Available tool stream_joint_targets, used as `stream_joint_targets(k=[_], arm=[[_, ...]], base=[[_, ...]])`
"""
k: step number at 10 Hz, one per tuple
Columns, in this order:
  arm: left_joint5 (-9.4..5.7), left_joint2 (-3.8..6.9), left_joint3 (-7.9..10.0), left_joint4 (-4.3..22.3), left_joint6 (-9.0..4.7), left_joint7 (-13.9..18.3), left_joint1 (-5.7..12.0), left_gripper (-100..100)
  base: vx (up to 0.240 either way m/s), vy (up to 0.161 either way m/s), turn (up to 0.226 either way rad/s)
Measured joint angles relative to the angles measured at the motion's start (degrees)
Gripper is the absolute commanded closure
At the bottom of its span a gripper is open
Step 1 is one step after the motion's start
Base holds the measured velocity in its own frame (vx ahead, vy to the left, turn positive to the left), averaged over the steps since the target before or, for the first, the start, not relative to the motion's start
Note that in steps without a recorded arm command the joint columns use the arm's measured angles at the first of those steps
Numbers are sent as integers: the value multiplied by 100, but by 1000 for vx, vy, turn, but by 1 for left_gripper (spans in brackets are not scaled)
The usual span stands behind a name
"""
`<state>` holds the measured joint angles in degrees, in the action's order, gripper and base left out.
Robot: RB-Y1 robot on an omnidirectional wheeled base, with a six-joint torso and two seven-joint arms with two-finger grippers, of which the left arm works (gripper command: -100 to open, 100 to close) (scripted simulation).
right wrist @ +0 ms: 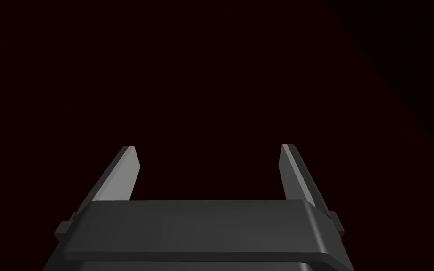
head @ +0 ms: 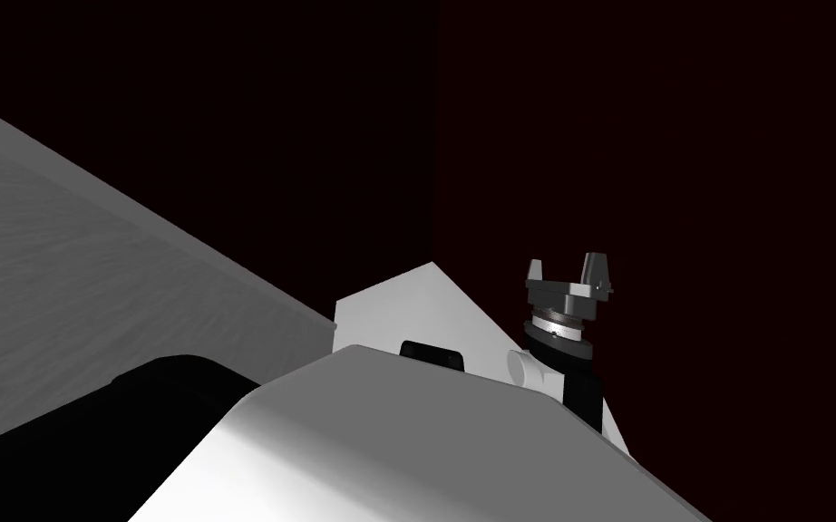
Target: Push the door open
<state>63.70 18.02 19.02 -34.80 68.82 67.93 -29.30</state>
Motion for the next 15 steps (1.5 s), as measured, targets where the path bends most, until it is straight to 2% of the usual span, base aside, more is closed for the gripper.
stream_joint_targets(k=[4,5,7,11,13,15], arm=[[-6,72,3,34,-72,-7,-17,-100],[-12,35,-1,35,-51,-10,-4,100],[1,82,-2,23,-74,-8,-3,100],[-1,81,0,27,-76,-6,-7,100],[-114,64,99,-18,26,-110,-31,100],[-214,31,174,54,73,-138,-18,100]], base=[[-114,145,7],[14,-32,25],[16,-14,-9],[34,-1,7],[199,-25,47],[172,-60,33]])
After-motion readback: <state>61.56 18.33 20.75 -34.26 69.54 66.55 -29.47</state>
